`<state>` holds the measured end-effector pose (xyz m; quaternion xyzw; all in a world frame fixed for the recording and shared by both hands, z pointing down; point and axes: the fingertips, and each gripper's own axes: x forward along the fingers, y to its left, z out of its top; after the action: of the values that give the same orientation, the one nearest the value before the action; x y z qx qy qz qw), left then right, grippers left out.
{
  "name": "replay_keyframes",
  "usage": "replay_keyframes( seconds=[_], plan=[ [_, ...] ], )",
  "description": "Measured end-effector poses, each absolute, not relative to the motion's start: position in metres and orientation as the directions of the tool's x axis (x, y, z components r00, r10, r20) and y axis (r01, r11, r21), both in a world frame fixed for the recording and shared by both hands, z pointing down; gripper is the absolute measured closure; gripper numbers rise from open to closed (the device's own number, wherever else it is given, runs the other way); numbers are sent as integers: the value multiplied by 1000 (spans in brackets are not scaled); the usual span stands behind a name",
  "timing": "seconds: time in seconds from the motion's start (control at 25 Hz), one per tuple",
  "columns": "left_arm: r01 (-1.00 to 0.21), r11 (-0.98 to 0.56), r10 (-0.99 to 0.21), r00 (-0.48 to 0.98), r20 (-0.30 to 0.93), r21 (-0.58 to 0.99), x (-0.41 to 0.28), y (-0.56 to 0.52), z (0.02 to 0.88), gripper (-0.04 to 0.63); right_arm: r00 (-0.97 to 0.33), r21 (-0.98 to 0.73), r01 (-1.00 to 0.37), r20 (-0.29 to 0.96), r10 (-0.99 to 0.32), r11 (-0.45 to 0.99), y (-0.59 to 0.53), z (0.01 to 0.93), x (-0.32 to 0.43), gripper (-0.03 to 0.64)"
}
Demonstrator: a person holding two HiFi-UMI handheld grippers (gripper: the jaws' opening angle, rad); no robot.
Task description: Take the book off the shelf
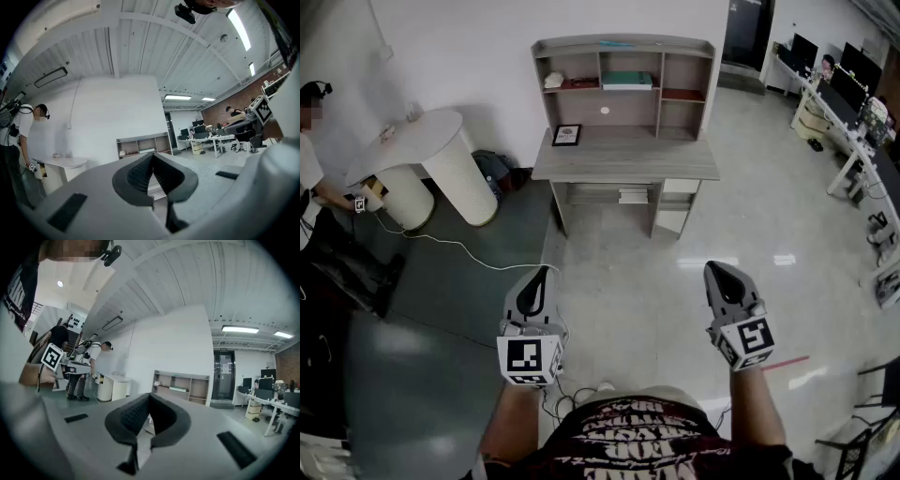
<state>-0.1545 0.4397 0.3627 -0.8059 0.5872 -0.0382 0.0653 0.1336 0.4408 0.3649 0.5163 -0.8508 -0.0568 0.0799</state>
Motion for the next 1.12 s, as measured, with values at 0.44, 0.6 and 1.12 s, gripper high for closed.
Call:
replay_keyframes(
  seconds=[0.44, 0.6, 1.12],
  plan=[
    [-923, -367, -930, 367, 22, -116, -179, 427, 392, 589, -396, 156, -899, 114, -911, 410, 447, 384, 111, 612],
    [-923, -367, -930, 366, 36, -115, -188, 411, 398, 589, -385, 145, -905, 114, -916, 399, 436, 385, 113, 612],
    [-927, -347, -938, 339, 79, -141, -191, 316, 408, 589, -426, 103, -894, 112, -898, 437, 338, 398, 112, 612]
  ],
)
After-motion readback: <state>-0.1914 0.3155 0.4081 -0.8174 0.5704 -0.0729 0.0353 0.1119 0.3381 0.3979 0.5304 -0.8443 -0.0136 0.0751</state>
